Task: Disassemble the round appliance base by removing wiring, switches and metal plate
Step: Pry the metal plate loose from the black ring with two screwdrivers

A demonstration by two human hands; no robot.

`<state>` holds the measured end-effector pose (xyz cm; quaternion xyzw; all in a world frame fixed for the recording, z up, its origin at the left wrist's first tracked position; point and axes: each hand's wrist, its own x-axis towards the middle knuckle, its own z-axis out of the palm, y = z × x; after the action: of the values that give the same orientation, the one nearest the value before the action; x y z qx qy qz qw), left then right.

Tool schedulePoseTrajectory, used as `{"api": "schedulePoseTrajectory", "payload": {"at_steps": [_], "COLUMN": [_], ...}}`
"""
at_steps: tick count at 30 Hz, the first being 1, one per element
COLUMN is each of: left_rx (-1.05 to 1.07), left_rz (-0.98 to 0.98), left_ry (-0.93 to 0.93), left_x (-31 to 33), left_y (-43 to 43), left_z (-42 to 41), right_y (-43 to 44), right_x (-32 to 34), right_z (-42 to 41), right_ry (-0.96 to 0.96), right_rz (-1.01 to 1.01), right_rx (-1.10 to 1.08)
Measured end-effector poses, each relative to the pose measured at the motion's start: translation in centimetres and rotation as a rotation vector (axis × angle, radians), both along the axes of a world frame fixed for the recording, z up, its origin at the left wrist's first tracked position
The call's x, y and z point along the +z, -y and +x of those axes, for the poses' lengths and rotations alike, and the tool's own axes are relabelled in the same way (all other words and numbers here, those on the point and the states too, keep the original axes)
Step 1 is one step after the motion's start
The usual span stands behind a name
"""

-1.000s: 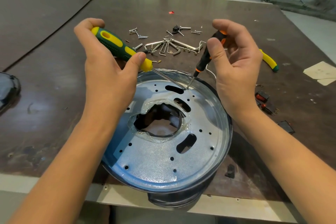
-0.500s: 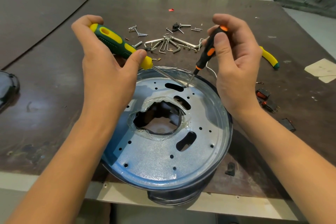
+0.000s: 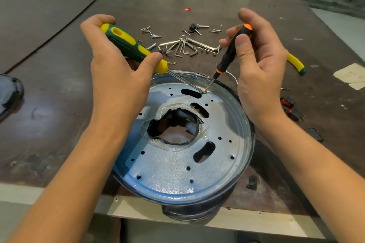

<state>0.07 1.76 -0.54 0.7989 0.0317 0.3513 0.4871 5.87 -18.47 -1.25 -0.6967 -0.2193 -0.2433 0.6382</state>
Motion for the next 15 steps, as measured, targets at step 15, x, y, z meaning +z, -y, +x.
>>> {"api": "schedulePoseTrajectory", "payload": {"at_steps": [15], "left_rx": [-0.001], "left_rz": [0.002], "left_ry": [0.006], "left_x": [-0.12], "left_y": [-0.10], "left_z": [-0.01], "right_y": [-0.02], "right_x": [0.01], "right_z": [0.06], "right_ry": [-0.056], "right_rz": [0.034], "right_rx": [0.026]}}
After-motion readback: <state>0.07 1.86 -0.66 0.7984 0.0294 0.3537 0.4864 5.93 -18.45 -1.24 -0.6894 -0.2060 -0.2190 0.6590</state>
